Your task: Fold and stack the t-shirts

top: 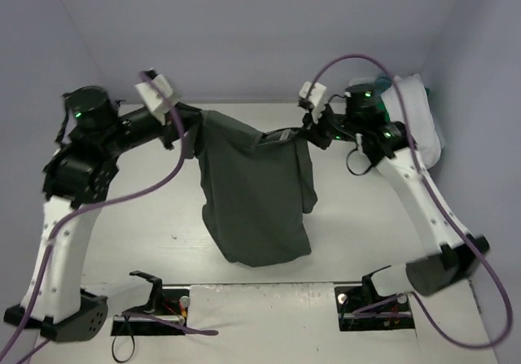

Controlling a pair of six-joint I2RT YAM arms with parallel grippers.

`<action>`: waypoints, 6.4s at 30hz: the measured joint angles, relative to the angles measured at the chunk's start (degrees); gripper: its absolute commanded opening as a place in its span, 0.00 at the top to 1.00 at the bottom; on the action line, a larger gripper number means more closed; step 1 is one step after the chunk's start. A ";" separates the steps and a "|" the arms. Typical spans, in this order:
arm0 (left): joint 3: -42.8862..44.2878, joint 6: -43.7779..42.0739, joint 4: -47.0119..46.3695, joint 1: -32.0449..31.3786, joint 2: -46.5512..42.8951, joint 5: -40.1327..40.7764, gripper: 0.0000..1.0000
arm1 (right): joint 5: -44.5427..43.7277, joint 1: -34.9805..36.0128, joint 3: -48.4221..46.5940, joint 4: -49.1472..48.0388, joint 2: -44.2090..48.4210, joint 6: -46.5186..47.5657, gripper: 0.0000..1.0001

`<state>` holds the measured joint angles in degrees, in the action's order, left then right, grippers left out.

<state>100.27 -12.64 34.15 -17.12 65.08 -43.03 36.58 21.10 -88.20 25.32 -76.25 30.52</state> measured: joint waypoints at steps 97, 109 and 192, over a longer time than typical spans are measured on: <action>-27.71 -17.86 -22.27 15.34 31.56 40.39 1.00 | -13.33 39.06 22.40 -4.81 -29.46 0.94 0.84; -30.93 -20.00 -16.61 21.81 28.63 38.49 1.00 | -12.11 32.17 25.90 -8.87 -27.71 5.79 0.87; -39.91 -6.29 2.93 2.95 10.01 27.30 0.38 | -28.79 4.70 39.60 -6.86 -15.30 16.20 0.82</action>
<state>60.36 -18.94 37.08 -14.17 75.09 -15.73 7.79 25.80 -48.60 18.46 -91.55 46.72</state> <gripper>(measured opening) 0.614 0.298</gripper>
